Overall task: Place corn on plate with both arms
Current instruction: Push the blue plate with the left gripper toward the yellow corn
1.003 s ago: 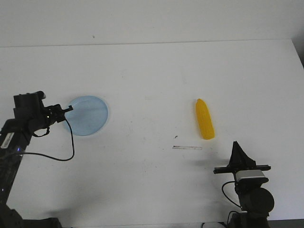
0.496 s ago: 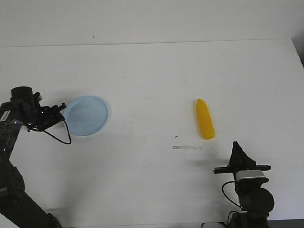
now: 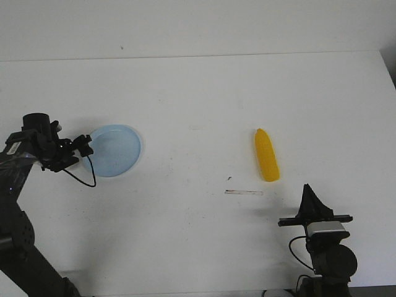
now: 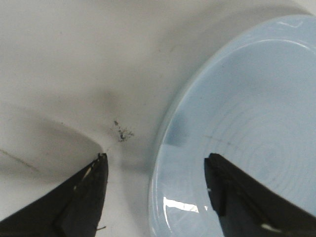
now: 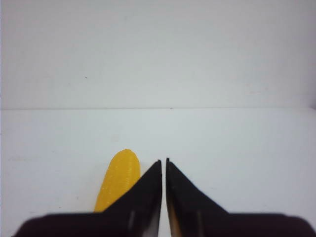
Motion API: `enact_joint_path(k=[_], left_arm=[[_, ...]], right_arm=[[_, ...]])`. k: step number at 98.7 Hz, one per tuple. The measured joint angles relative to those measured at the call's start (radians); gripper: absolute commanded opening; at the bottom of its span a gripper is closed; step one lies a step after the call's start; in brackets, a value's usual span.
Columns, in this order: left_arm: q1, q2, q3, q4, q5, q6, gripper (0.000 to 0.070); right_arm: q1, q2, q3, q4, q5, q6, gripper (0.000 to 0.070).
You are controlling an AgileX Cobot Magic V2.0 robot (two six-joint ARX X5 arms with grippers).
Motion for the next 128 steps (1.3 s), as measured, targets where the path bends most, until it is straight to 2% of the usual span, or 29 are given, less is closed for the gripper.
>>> enact_joint_path(k=[5, 17, 27, 42, 53, 72, 95, 128], left_arm=[[0.0, 0.0, 0.0, -0.001, 0.0, 0.0, 0.0231], [-0.007, 0.003, 0.0, -0.002, 0.0, 0.0, 0.0221], [-0.02, 0.003, 0.0, -0.002, 0.0, 0.0, 0.0154], [-0.031, 0.003, 0.0, -0.006, 0.0, 0.0, 0.0142], [-0.032, 0.005, 0.0, -0.014, 0.0, 0.0, 0.0], [-0.032, 0.005, 0.0, -0.016, 0.006, 0.0, 0.0], [-0.05, 0.0, 0.0, -0.02, 0.166, -0.003, 0.0], [-0.172, -0.091, 0.0, -0.033, 0.176, -0.024, 0.0]], right_arm=[[0.0, 0.0, 0.0, 0.0, 0.0, 0.0, 0.0013], [0.0, 0.0, 0.0, 0.0, 0.0, 0.0, 0.0013], [0.0, 0.0, 0.0, 0.0, 0.0, 0.0, 0.0013], [0.0, 0.0, 0.0, 0.0, 0.0, 0.0, 0.0012], [0.0, 0.0, 0.0, 0.0, 0.0, 0.0, 0.0013], [0.0, 0.0, 0.0, 0.0, 0.0, 0.0, 0.0013], [0.0, 0.0, 0.0, 0.0, 0.0, 0.0, 0.0013], [0.0, 0.0, 0.0, 0.0, 0.0, 0.0, 0.0013]])
